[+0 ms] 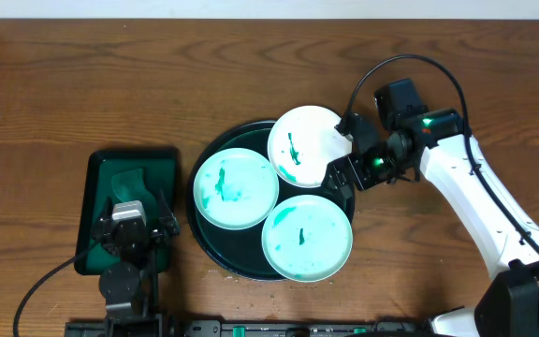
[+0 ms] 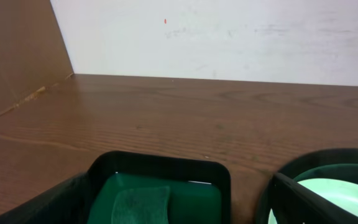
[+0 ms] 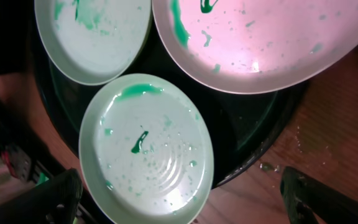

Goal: Clean dirty plates on tray and stack at the side
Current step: 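Move the right gripper toward the top-right white plate rim, then reach the left gripper into the green dish toward the sponge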

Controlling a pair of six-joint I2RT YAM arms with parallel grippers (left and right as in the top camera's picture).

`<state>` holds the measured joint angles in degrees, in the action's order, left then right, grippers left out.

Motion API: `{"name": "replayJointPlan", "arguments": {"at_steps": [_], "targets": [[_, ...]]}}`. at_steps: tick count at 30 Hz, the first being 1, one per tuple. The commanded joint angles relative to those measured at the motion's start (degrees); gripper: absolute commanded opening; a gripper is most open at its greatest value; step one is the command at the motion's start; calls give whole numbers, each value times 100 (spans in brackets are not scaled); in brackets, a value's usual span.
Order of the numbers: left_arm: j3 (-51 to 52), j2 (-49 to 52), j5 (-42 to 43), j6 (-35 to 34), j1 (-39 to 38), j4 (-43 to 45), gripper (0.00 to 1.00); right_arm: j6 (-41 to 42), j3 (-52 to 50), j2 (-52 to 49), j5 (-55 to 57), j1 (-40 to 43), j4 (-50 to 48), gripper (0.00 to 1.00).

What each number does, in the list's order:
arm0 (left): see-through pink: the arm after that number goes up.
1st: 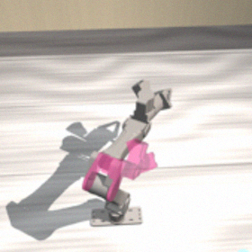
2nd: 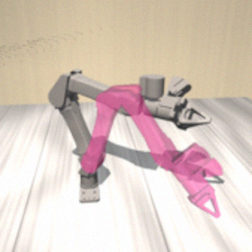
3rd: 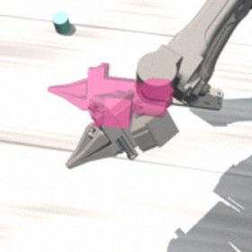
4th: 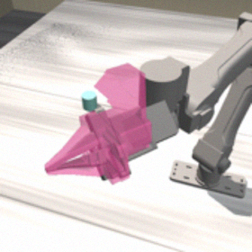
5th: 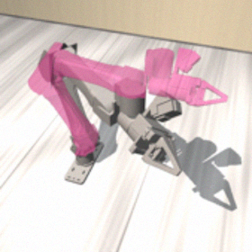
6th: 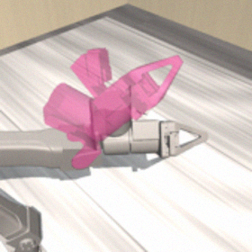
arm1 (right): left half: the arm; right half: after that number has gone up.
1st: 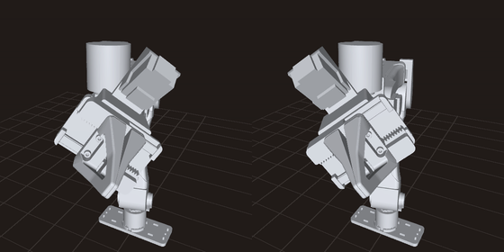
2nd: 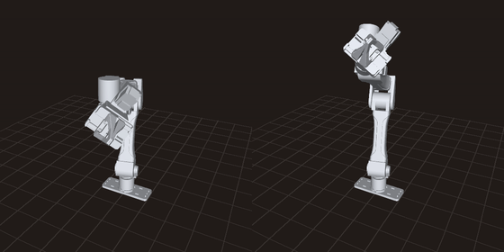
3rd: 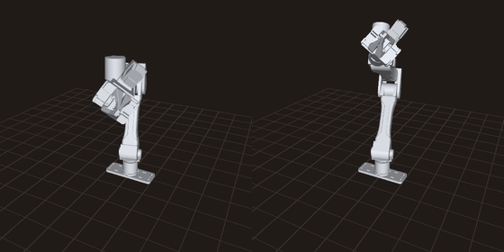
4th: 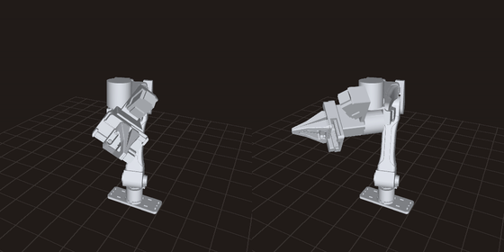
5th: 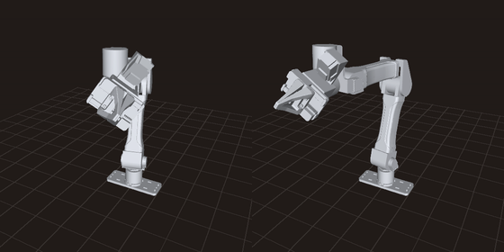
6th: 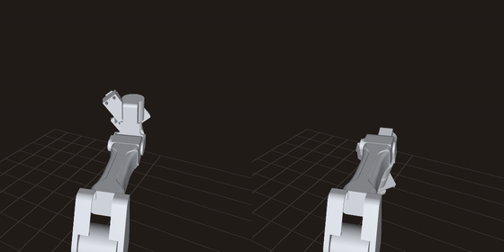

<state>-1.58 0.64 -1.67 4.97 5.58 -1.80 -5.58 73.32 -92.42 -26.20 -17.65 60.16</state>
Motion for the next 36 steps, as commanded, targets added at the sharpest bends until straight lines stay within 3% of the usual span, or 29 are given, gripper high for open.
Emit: {"name": "replayJointPlan", "arguments": {"at_steps": [1,5,10,15,21,28,36], "targets": [[136,7,229,0,22,61,90,531,127,15,-153,-46,-13,99],[101,20,920,-116,22,55,90,597,125,15,-153,-46,-48,99],[-264,446,911,-271,22,-570,90,599,125,15,-155,-46,-188,99],[-1084,1738,737,-269,22,-588,90,599,125,15,-153,-46,-216,99],[-2686,4044,706,-271,22,-887,90,599,125,15,-153,-46,-208,99],[-4586,6310,706,-267,22,-2363,91,599,125,15,-153,-46,-13,99],[-5202,7267,704,-223,22,-3805,90,601,125,15,-153,-46,275,99]]}}
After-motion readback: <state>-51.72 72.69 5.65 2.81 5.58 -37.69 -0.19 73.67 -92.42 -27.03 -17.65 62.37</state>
